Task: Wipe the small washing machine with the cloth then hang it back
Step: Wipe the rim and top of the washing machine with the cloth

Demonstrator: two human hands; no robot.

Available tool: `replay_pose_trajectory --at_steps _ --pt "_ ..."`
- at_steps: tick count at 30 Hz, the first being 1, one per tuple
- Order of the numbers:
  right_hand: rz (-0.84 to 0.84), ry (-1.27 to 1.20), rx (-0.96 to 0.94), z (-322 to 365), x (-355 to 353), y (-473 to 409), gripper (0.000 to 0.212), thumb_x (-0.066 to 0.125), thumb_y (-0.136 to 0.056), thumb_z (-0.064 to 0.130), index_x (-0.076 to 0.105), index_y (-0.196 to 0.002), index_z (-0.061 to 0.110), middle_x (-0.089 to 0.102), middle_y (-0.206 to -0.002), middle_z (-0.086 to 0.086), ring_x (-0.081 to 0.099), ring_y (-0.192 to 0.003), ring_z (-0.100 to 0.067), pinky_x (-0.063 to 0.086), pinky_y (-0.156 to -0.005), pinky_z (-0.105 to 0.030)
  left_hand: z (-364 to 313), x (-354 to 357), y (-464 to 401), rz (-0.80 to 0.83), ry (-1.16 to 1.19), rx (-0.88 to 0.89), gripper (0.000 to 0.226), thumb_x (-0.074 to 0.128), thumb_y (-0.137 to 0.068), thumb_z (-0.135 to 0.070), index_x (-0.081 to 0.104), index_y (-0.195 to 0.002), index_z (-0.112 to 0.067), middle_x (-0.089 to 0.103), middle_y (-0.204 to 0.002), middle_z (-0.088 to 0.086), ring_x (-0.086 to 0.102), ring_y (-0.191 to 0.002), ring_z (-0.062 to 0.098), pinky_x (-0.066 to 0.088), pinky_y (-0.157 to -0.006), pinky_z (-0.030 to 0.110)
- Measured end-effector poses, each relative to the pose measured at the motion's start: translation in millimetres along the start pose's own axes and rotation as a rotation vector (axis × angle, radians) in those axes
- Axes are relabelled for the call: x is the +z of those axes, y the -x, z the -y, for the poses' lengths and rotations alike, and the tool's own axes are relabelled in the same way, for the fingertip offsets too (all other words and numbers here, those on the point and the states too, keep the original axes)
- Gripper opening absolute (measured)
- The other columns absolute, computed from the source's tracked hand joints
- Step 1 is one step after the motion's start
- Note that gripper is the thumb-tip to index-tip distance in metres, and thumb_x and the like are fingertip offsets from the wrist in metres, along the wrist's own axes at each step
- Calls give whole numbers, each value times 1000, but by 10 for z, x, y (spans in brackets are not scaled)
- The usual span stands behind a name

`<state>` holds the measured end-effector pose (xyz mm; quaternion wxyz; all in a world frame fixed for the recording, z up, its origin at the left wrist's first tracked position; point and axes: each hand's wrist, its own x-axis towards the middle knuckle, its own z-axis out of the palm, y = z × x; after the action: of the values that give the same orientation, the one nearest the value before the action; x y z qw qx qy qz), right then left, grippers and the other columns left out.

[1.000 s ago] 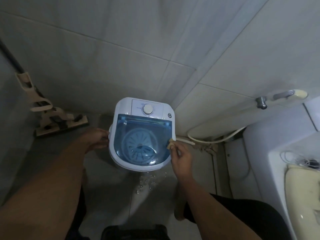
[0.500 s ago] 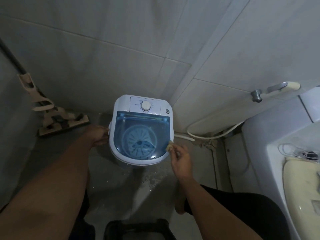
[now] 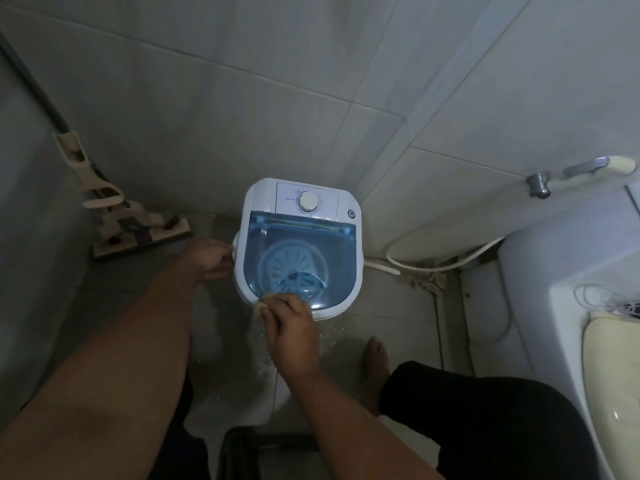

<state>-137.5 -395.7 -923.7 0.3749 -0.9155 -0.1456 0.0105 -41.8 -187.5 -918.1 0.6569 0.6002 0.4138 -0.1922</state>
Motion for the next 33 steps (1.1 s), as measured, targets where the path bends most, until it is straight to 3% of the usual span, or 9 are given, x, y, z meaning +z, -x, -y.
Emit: replay_pose_trajectory --at_steps 3,5,9,11,15,18,21,29,33 --pt "179 -194 -33 147 -78 -128 17 63 -97 12 77 -94 20 73 -103 7 65 -102 -7 50 -96 -28 0 -37 -34 21 -5 0 10 59 -94 -6 65 -102 -4 68 -103 18 65 -81 22 56 -76 36" --pt "195 -307 49 201 -189 -207 18 62 -99 12 77 -91 19 74 -100 9 68 -98 -3 52 -92 -24 2 -56 -46 27 -10 -1 17 60 -94 -8 64 -110 -3 68 -105 18 65 -85 24 56 -80 38" --pt "-32 -444 271 -69 -551 -343 12 68 -97 25 78 -99 18 74 -105 8 72 -97 -13 60 -85 -36 -14 -62 7 50 -9 -6 24 59 -95 -9 62 -117 -1 68 -112 18 65 -92 25 56 -76 34" --pt "-107 -379 314 -302 -786 -377 23 68 -95 41 77 -108 23 71 -109 7 73 -94 -24 63 -78 -44 -19 -63 21 46 -2 -13 26 60 -94 -9 62 -118 0 69 -112 17 66 -90 24 56 -76 33" --pt "-172 -32 201 -746 -1026 -336 20 67 -97 20 75 -115 20 67 -108 8 66 -102 -11 57 -90 -32 -22 -63 30 40 0 -20 26 61 -92 -8 64 -117 0 71 -112 16 69 -95 26 57 -84 37" --pt "-76 117 169 -816 -848 -250 23 63 -96 25 75 -113 17 65 -113 4 64 -104 -18 55 -92 -36 -17 -52 13 24 4 -19 25 61 -92 -8 65 -115 0 71 -110 17 68 -91 25 56 -89 40" --pt "-71 189 71 -615 -574 -151 28 59 -97 34 76 -113 20 64 -115 6 58 -107 -17 47 -96 -24 -19 -61 -12 20 6 -25 24 61 -92 -10 65 -115 -2 71 -107 15 67 -87 23 56 -87 39" --pt "58 38 -121 30 150 -120 22 62 -99 26 74 -117 24 63 -118 6 56 -107 -17 46 -96 -29 15 -74 -112 37 16 -34 5 60 -94 -10 64 -94 -9 69 -97 11 65 -75 17 54 -65 31" --pt "122 -238 -14 219 83 -348 14 65 -98 16 78 -101 18 71 -106 5 63 -101 -4 48 -92 -20 16 -90 -135 59 1 -30 8 58 -95 -9 63 -89 -12 68 -91 9 64 -75 18 54 -66 32"
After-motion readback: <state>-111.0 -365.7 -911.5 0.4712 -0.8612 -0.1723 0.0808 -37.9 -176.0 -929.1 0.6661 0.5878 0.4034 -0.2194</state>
